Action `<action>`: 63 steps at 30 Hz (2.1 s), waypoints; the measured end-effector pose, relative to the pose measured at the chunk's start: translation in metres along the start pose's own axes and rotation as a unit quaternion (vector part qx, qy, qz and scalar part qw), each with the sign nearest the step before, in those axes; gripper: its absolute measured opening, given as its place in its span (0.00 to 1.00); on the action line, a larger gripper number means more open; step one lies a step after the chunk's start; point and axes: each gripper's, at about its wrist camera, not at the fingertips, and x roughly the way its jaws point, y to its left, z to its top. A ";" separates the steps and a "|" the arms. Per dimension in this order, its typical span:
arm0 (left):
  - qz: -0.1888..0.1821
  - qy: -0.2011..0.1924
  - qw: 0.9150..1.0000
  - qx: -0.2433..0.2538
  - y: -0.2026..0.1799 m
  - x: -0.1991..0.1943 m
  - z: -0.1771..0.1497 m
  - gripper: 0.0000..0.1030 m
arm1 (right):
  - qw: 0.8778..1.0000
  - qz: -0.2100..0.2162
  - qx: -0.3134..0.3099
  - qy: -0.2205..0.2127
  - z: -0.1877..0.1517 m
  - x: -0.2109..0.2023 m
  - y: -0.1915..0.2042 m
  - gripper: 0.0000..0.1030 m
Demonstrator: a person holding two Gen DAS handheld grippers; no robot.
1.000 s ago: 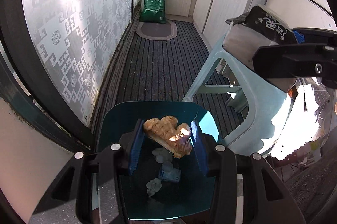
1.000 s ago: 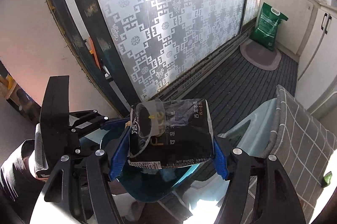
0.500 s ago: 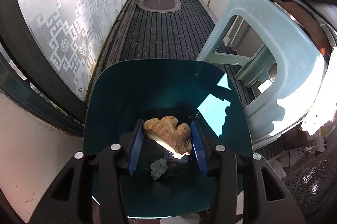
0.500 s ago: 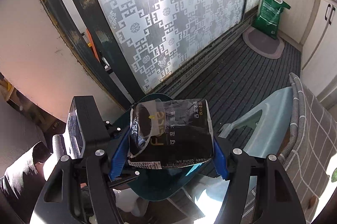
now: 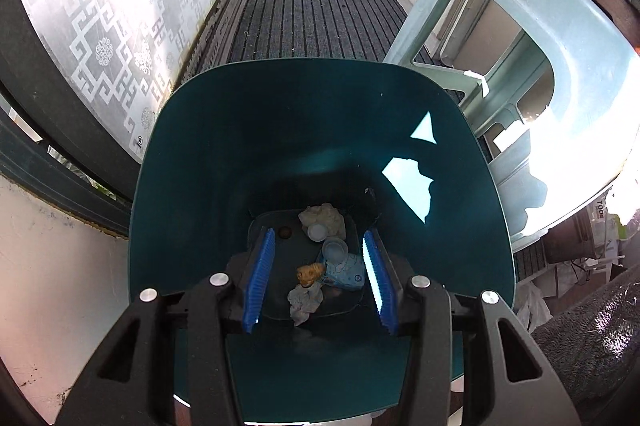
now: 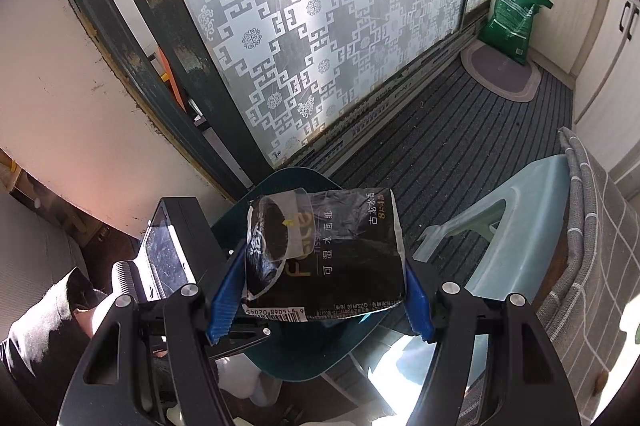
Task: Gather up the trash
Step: 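Lower the black snack bag into the teal bin and open the right tool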
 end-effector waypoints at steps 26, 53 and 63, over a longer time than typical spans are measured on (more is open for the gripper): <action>0.023 -0.182 0.982 -0.039 0.022 -0.112 0.024 0.24 | 0.997 -0.026 -0.038 0.069 -0.025 0.050 0.017 0.67; -0.028 -0.316 0.948 -0.039 0.023 -0.194 0.015 0.20 | 0.981 -0.042 -0.082 0.172 -0.073 0.138 0.043 0.70; -0.032 -0.321 0.946 -0.035 0.022 -0.199 0.017 0.20 | 0.987 -0.032 -0.081 0.137 -0.063 0.116 0.051 0.71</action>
